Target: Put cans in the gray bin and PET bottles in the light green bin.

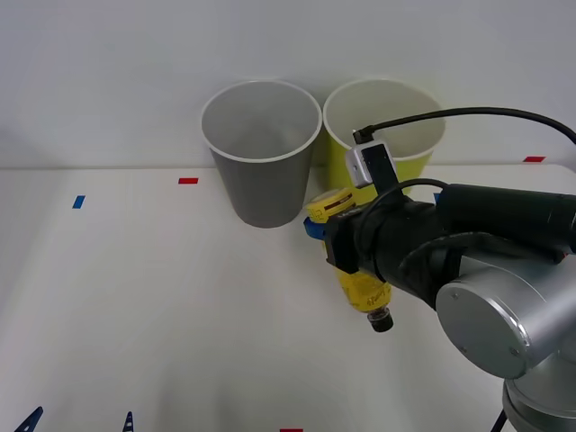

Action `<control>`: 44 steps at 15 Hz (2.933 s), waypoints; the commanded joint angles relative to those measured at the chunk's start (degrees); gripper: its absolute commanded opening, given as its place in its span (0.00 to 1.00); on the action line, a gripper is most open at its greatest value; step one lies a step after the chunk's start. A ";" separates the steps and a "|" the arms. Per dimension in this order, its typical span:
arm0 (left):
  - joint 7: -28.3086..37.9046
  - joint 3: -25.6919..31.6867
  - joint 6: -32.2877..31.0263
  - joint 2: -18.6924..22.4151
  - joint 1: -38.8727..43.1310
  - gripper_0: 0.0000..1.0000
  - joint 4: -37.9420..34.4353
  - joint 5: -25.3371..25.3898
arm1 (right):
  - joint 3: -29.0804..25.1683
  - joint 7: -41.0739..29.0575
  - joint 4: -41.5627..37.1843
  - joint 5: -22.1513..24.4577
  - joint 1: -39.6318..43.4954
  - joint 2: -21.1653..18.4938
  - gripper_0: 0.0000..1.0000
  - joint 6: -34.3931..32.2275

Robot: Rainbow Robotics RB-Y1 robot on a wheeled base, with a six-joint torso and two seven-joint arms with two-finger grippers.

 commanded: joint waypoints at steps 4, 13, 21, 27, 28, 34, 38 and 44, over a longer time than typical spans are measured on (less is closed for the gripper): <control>0.00 0.00 0.00 0.00 0.00 0.99 0.00 0.00 | -0.53 -0.79 -0.88 2.94 -2.06 1.58 0.00 -3.71; 0.00 0.00 0.00 0.00 0.00 0.99 0.00 0.00 | -2.91 -5.19 -3.87 5.31 -9.79 4.13 0.00 -4.15; 0.00 0.00 0.00 0.00 0.00 1.00 0.00 0.00 | -7.04 -8.09 -3.70 3.99 -16.47 5.71 0.00 -4.41; 0.00 0.00 0.00 0.00 0.00 1.00 0.00 0.00 | -13.98 -8.09 -3.79 -1.02 -17.79 6.24 0.00 -5.64; 0.00 0.00 0.00 0.00 0.00 0.99 0.00 0.00 | -16.27 -7.73 -3.96 -3.65 -17.70 6.33 0.00 -5.64; 0.00 0.00 0.00 0.00 0.00 0.99 0.00 0.00 | -18.37 -7.73 -5.63 -2.42 -17.70 2.99 0.00 -5.90; 0.00 0.00 0.00 0.00 0.00 0.99 0.00 0.00 | -18.55 -9.49 -5.81 0.83 -17.70 0.96 0.00 -8.98; 0.00 0.00 0.00 0.00 0.00 0.99 0.00 0.00 | -16.88 -14.77 -5.37 8.39 -18.76 -0.97 0.00 -9.77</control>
